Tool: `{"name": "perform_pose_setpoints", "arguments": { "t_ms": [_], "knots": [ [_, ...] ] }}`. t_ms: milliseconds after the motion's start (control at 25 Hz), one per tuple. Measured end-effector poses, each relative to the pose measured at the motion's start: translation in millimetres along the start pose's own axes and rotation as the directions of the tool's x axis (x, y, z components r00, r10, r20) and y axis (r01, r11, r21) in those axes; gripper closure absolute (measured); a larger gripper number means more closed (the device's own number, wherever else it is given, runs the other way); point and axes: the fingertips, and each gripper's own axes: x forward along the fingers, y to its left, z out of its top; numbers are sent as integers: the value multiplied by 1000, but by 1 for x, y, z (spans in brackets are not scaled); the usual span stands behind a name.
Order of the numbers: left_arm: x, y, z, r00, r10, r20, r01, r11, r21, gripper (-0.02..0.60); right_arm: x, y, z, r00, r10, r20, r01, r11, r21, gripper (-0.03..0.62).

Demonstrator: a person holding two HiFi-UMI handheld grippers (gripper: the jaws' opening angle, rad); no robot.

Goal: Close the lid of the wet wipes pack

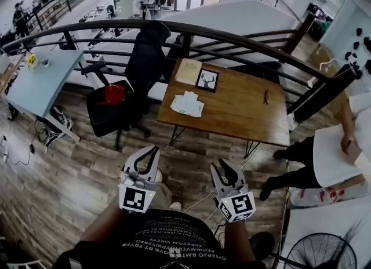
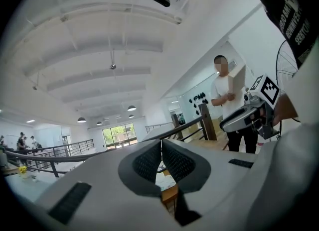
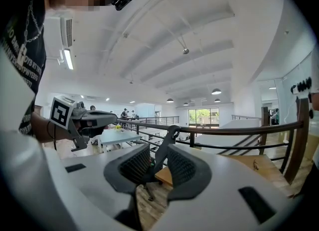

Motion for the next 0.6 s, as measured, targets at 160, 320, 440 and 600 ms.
{"name": "perform_pose_setpoints", "arguments": {
  "t_ms": [160,320,440,600],
  "knots": [
    [10,2,0,1000,-5,3,5,1000,-13,552,3,-1,0,1000,6,-8,-6,1000,11,485],
    [20,0,-5,999,-32,-9,32,999,-21,552,10,-7,-3,1000,-1,-25,1,1000,10,485],
    [25,2,-12,999,-43,-26,42,999,-27,552,20,-8,-8,999,8,-43,-7,1000,7,485],
    [38,15,-17,998,-31,-46,29,999,-36,552,36,-10,-9,998,23,-58,-22,1000,17,485]
  ]
}}
